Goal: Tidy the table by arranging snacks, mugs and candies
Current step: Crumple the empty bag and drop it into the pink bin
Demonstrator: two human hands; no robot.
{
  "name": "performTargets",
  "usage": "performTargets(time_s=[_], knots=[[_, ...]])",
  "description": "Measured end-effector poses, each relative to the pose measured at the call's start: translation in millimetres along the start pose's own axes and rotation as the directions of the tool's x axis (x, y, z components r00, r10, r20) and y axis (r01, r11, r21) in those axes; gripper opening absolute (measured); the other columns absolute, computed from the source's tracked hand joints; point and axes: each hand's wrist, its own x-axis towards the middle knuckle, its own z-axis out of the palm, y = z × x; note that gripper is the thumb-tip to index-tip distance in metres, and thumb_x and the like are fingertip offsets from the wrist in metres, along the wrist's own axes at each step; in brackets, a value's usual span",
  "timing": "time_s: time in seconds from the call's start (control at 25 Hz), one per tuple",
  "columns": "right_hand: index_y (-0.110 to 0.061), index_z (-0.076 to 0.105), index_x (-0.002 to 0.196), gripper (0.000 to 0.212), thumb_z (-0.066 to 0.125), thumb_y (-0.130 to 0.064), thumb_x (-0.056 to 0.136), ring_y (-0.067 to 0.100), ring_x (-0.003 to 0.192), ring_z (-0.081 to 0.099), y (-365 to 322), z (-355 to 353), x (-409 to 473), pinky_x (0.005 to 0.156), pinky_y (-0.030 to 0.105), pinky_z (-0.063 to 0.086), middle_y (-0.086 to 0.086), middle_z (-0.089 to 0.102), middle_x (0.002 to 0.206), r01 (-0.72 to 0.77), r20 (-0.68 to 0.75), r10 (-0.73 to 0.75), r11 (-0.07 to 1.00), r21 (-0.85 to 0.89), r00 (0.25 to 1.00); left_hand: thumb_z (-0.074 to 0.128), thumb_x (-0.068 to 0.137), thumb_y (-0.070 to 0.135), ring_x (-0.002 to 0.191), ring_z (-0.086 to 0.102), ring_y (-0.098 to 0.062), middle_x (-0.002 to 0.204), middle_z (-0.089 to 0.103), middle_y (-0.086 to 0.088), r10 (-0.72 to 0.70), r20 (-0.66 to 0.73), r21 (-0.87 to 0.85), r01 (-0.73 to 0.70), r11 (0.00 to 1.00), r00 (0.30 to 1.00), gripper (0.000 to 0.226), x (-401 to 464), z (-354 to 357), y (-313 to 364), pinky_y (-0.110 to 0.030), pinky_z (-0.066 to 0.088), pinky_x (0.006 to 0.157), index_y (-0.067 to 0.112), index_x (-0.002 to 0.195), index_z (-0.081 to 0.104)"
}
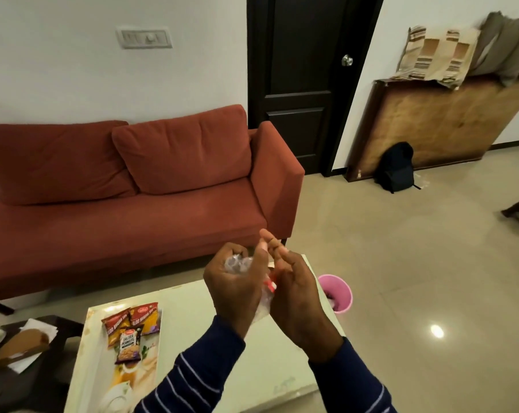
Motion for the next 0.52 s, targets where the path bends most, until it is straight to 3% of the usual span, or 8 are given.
performTargets(time_s=[0.08, 0.16, 0.24, 0.32, 0.4, 0.52], knots=[[-0.023, 0.047, 0.143, 0.044, 0.046, -0.019, 0.099, 0.021, 0.133, 0.052, 11, -11, -6, 0.104, 0.022, 0.045, -0.005, 0.057, 0.141, -0.018, 0.036, 0.024, 0.986, -0.166, 0.999, 0.072, 0.078, 0.038, 0.056, 0.06, -0.01, 0.056, 0.058, 0.01, -0.275, -0.059, -0.123, 0.266, 0.956, 0.96, 0.027, 22, 5, -13, -0.021, 0.05, 0.048, 0.02, 0.066, 0.055], [-0.026, 0.042, 0.147, 0.049, 0.051, -0.021, 0.1, 0.01, 0.134, 0.05, 24, -26, -13, 0.105, 0.021, 0.043, -0.013, 0.055, 0.143, -0.03, 0.025, 0.04, 0.949, -0.314, 0.999, 0.071, 0.082, 0.026, 0.072, 0.064, -0.018, 0.07, 0.063, 0.004, -0.525, -0.052, -0.211, 0.504, 0.837, 0.85, 0.016, 40, 12, -26, -0.029, 0.055, 0.053, 0.022, 0.073, 0.058], [-0.028, 0.041, 0.148, 0.055, 0.061, -0.021, 0.097, 0.007, 0.131, 0.053, 30, -43, -13, 0.1, 0.017, 0.045, -0.012, 0.057, 0.142, 0.015, 0.041, 0.005, 0.875, -0.484, 0.999, 0.067, 0.084, 0.019, 0.085, 0.064, -0.025, 0.085, 0.064, -0.004, -0.673, -0.013, -0.246, 0.65, 0.719, 0.74, 0.007, 40, 23, -38, -0.041, 0.061, 0.07, 0.023, 0.081, 0.061], [-0.034, 0.048, 0.142, 0.056, 0.068, -0.022, 0.091, 0.01, 0.123, 0.061, 32, -56, -9, 0.096, 0.016, 0.048, -0.009, 0.064, 0.134, 0.022, 0.004, -0.025, 0.816, -0.578, 1.0, 0.061, 0.088, 0.018, 0.085, 0.066, -0.027, 0.089, 0.064, -0.01, -0.76, 0.084, -0.251, 0.752, 0.61, 0.645, 0.004, 25, 35, -52, -0.047, 0.059, 0.08, 0.021, 0.084, 0.061], [-0.042, 0.059, 0.129, 0.053, 0.074, -0.02, 0.084, 0.011, 0.112, 0.067, 32, -71, -6, 0.09, 0.016, 0.052, -0.011, 0.071, 0.122, 0.015, -0.036, -0.046, 0.798, -0.603, 0.998, 0.058, 0.086, 0.023, 0.082, 0.067, -0.031, 0.09, 0.065, -0.016, -0.809, 0.27, -0.237, 0.85, 0.47, 0.523, 0.009, 10, 47, -60, -0.05, 0.059, 0.081, 0.015, 0.09, 0.06], [-0.049, 0.072, 0.108, 0.046, 0.083, -0.02, 0.073, 0.01, 0.106, 0.069, 32, -100, -3, 0.081, 0.024, 0.06, -0.013, 0.071, 0.121, -0.025, -0.094, -0.041, 0.798, -0.602, 0.995, 0.053, 0.086, 0.02, 0.096, 0.064, -0.033, 0.108, 0.061, -0.018, -0.781, 0.475, -0.024, 0.893, 0.448, 0.405, 0.021, 4, 66, -79, -0.046, 0.059, 0.074, 0.023, 0.107, 0.055]])
